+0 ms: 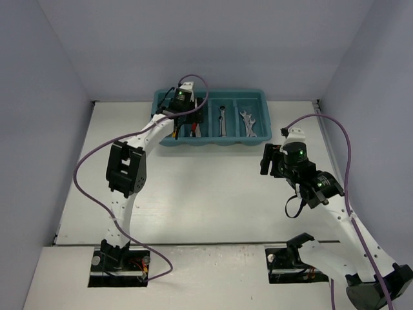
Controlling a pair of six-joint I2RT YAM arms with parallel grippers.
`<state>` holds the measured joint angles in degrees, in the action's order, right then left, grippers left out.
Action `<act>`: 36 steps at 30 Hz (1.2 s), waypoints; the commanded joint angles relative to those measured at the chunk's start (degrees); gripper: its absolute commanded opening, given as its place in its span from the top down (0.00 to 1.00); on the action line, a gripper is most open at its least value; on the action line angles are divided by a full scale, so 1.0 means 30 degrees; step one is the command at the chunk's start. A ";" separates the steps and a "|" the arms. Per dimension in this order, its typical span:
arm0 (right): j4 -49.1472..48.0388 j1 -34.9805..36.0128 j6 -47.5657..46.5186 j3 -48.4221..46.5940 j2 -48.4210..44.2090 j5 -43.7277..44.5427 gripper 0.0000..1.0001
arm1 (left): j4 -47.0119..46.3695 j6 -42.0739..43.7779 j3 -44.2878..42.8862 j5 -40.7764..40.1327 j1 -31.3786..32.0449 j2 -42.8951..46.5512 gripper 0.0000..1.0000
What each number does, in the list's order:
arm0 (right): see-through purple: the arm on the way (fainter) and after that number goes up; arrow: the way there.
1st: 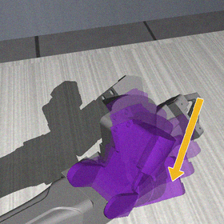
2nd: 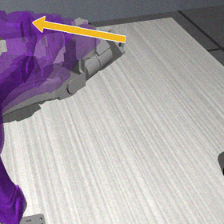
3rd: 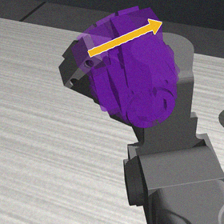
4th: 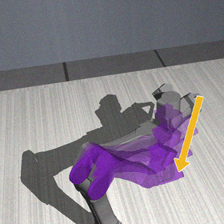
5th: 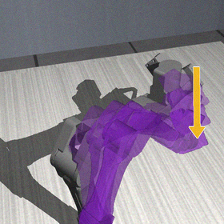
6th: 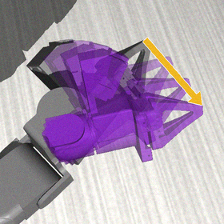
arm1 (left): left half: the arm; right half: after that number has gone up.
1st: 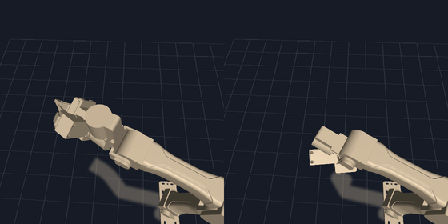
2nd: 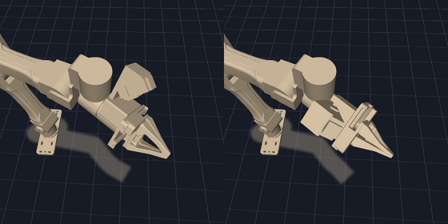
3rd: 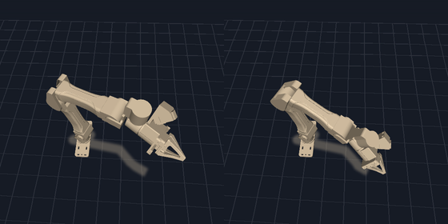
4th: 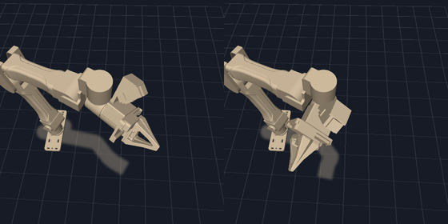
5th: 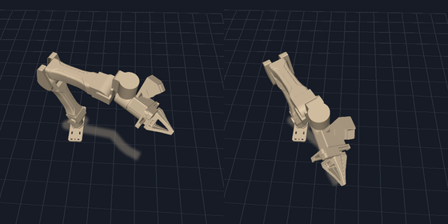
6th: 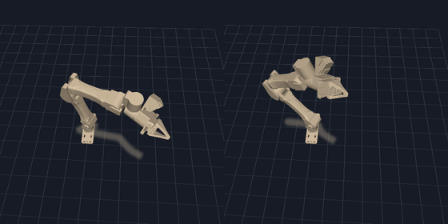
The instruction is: Sort the tools into containers
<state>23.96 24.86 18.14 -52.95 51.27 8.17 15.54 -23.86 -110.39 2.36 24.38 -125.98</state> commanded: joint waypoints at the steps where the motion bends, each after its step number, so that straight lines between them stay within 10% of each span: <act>1: -0.0662 0.0091 -0.1022 -0.1726 -0.0334 0.0727 0.33 | 0.0913 0.1332 -0.1081 -0.1831 0.0703 0.4204 0.27; 16: -0.0438 0.0091 -0.2855 -0.3252 -0.3813 0.3662 0.01 | 0.6757 0.1383 0.7029 -0.7356 0.0525 1.7789 0.23; 25: -0.0369 0.0091 -0.4152 -0.2679 -0.5778 0.5124 0.00 | 0.9758 0.0309 1.3439 -1.0834 0.0427 2.6406 0.15; 36: -0.0064 0.1220 -0.4797 -0.2086 -0.7465 0.6316 0.00 | 1.1299 -0.0654 1.6036 -1.2195 0.0397 2.9459 0.15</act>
<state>26.21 26.58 5.40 -59.15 30.63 22.70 48.62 -24.56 -62.40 -31.10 25.78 -36.74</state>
